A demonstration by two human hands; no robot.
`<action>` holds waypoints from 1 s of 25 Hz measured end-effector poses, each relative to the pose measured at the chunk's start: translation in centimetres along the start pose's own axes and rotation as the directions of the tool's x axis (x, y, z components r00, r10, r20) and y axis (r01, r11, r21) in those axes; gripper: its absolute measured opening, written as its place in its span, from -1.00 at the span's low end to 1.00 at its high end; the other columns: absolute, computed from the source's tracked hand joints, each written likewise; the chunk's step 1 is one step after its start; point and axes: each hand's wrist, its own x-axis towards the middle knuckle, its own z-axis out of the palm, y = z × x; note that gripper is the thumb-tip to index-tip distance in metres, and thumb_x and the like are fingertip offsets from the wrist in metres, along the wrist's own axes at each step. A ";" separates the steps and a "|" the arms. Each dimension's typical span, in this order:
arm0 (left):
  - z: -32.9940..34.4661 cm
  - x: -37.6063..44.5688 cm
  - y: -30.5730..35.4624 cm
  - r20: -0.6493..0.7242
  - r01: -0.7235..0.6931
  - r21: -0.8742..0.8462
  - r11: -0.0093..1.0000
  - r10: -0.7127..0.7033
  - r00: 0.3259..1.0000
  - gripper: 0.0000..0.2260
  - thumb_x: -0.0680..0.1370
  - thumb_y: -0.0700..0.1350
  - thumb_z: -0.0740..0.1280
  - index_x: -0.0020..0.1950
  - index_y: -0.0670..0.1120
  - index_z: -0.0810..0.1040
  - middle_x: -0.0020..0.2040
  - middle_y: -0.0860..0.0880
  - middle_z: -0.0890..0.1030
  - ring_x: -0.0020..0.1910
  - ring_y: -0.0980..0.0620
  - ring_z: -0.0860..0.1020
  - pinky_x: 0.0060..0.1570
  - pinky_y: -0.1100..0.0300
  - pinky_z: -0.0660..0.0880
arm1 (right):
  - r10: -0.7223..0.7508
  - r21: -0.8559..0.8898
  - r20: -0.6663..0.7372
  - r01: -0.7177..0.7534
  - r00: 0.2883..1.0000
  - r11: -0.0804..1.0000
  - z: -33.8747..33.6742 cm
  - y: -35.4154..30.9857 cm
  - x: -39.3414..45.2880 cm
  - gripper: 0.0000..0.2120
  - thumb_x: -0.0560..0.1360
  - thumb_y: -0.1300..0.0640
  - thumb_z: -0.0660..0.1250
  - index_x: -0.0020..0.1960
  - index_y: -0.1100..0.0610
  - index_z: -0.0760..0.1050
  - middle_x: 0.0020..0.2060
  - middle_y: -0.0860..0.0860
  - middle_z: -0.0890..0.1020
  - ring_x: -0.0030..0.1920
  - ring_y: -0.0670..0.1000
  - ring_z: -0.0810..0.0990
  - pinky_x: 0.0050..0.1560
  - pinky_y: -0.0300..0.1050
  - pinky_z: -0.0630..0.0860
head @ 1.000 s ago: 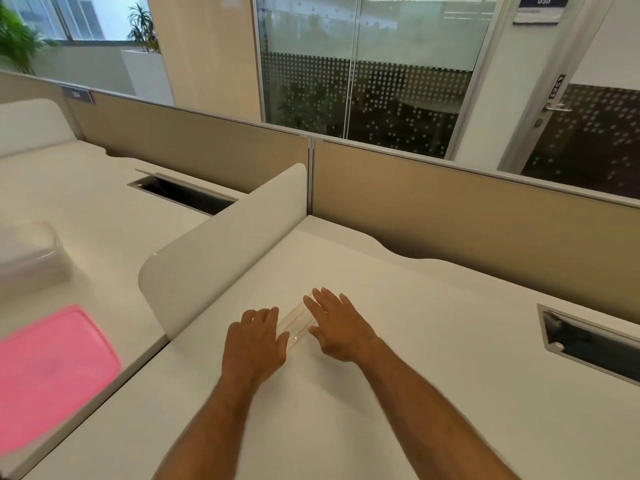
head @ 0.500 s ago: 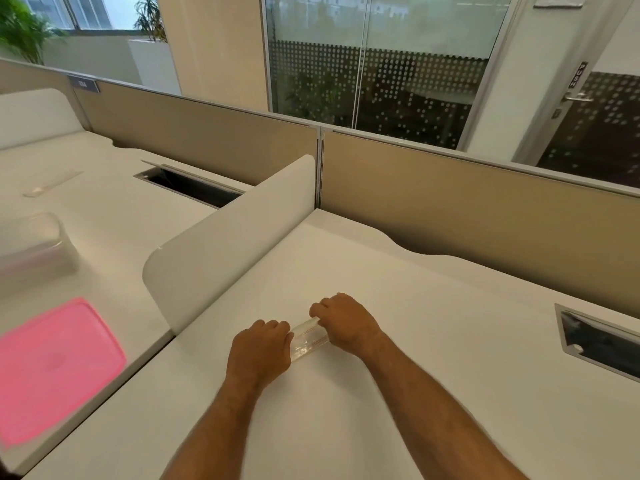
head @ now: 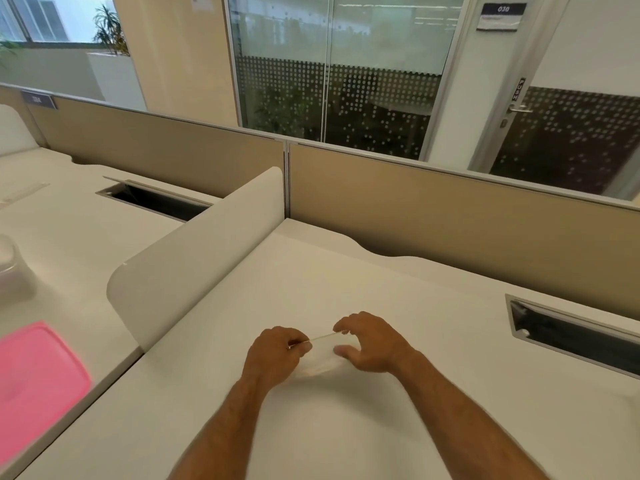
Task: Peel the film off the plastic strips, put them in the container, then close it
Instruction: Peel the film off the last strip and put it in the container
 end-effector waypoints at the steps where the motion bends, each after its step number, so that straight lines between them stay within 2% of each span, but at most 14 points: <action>1: 0.3 0.0 0.4 0.051 0.004 -0.061 0.998 -0.001 0.999 -0.87 0.51 0.02 0.38 -0.23 0.13 0.66 -0.29 0.17 0.67 -0.26 0.17 0.59 -0.18 0.18 0.52 | 0.009 0.040 0.016 -0.010 1.000 0.999 -0.5 0.5 -1.1 -0.47 0.40 -0.26 0.34 0.28 -0.04 0.46 0.11 -0.12 0.57 0.12 -0.07 0.48 0.15 -0.17 0.40; 3: 0.9 -0.2 1.4 0.131 0.015 -0.192 0.981 0.011 0.991 -0.90 0.51 -0.04 0.41 -0.18 0.06 0.71 -0.31 0.10 0.69 -0.26 0.08 0.64 -0.17 0.12 0.60 | 0.037 0.094 0.045 -0.041 0.998 0.995 -1.5 1.3 -3.3 -0.32 0.28 -0.36 0.40 0.31 -0.07 0.44 0.15 -0.16 0.53 0.12 -0.13 0.45 0.17 -0.22 0.38; 5: 1.5 -0.5 2.6 0.170 0.013 -0.284 0.959 0.037 0.985 -0.91 0.51 -0.10 0.42 -0.14 -0.01 0.73 -0.30 0.03 0.71 -0.26 0.03 0.67 -0.16 0.09 0.63 | 0.060 0.107 0.034 -0.063 0.998 0.992 -2.1 2.1 -5.2 -0.32 0.27 -0.33 0.44 0.30 -0.07 0.46 0.16 -0.17 0.51 0.10 -0.16 0.45 0.17 -0.24 0.39; 7: 2.0 -0.8 4.0 0.235 0.028 -0.345 0.938 0.057 0.970 -0.91 0.51 -0.09 0.44 -0.13 -0.06 0.73 -0.29 -0.01 0.72 -0.31 0.07 0.64 -0.22 0.12 0.61 | 0.105 0.142 0.019 -0.106 0.994 0.984 -2.7 2.7 -6.9 -0.37 0.28 -0.28 0.46 0.28 -0.06 0.50 0.13 -0.16 0.54 0.06 -0.17 0.49 0.14 -0.22 0.45; 9: 2.2 -1.2 5.3 0.330 0.105 -0.399 0.911 0.036 0.943 -0.81 0.51 0.04 0.45 -0.10 -0.06 0.72 -0.20 -0.03 0.74 -0.32 0.07 0.59 -0.25 0.16 0.53 | 0.187 0.208 0.005 -0.184 0.982 0.961 -3.3 3.3 -8.5 -0.40 0.26 -0.27 0.49 0.24 -0.06 0.55 0.09 -0.15 0.59 0.02 -0.18 0.54 0.09 -0.24 0.50; 11: 2.2 -1.2 6.2 0.418 0.206 -0.457 0.865 0.004 0.909 -0.65 0.50 0.19 0.41 -0.02 -0.08 0.71 -0.08 -0.06 0.74 -0.26 0.02 0.55 -0.17 0.16 0.45 | 0.291 0.293 0.000 -0.279 0.957 0.915 -3.9 3.9 -10.0 -0.38 0.22 -0.27 0.50 0.22 -0.06 0.57 0.04 -0.14 0.64 0.00 -0.18 0.58 0.04 -0.31 0.52; 13: 2.2 -1.3 7.0 0.466 0.241 -0.530 0.813 0.042 0.884 -0.56 0.45 0.23 0.40 0.04 -0.13 0.70 0.01 -0.09 0.72 -0.18 -0.01 0.55 -0.09 0.14 0.43 | 0.391 0.402 0.006 -0.361 0.920 0.842 -4.8 4.5 -11.5 -0.36 0.18 -0.26 0.52 0.21 -0.07 0.57 0.00 -0.14 0.65 0.00 -0.17 0.62 0.00 -0.33 0.56; 16: 2.6 -1.4 8.5 0.424 0.205 -0.673 0.711 0.144 0.894 -0.60 0.39 0.12 0.44 0.05 -0.16 0.69 0.04 -0.13 0.70 -0.08 -0.03 0.60 -0.13 0.11 0.51 | 0.486 0.504 -0.015 -0.413 0.874 0.758 -6.3 5.2 -13.3 -0.38 0.16 -0.25 0.55 0.17 -0.09 0.59 -0.04 -0.12 0.67 -0.05 -0.11 0.66 -0.07 -0.33 0.60; 20: 3.4 -1.2 11.1 0.264 0.075 -0.764 0.641 0.205 0.942 -0.70 0.40 0.04 0.45 0.00 -0.14 0.71 -0.01 -0.13 0.70 -0.05 -0.02 0.61 -0.17 0.14 0.55 | 0.602 0.606 -0.079 -0.442 0.794 0.662 -8.7 5.5 -14.6 -0.44 0.07 -0.19 0.55 0.05 -0.11 0.63 -0.08 -0.11 0.70 -0.12 -0.15 0.67 -0.20 -0.30 0.56; 22: 3.8 -1.1 12.5 0.193 0.032 -0.794 0.606 0.202 0.960 -0.70 0.40 0.06 0.45 -0.04 -0.13 0.72 -0.07 -0.08 0.70 -0.07 0.00 0.61 -0.18 0.13 0.57 | 0.615 0.619 -0.102 -0.434 0.782 0.655 -10.0 5.6 -15.2 -0.48 0.11 -0.17 0.56 0.05 -0.10 0.64 -0.07 -0.10 0.69 -0.09 -0.13 0.67 -0.23 -0.28 0.55; 25: 4.3 -1.2 14.4 0.106 -0.007 -0.816 0.578 0.161 0.981 -0.69 0.38 0.12 0.45 -0.09 -0.10 0.73 -0.16 -0.01 0.71 -0.12 0.05 0.63 -0.20 0.15 0.60 | 0.621 0.633 -0.127 -0.419 0.773 0.651 -11.8 5.8 -15.9 -0.54 0.18 -0.14 0.55 0.05 -0.10 0.63 -0.07 -0.12 0.68 -0.06 -0.10 0.67 -0.15 -0.23 0.62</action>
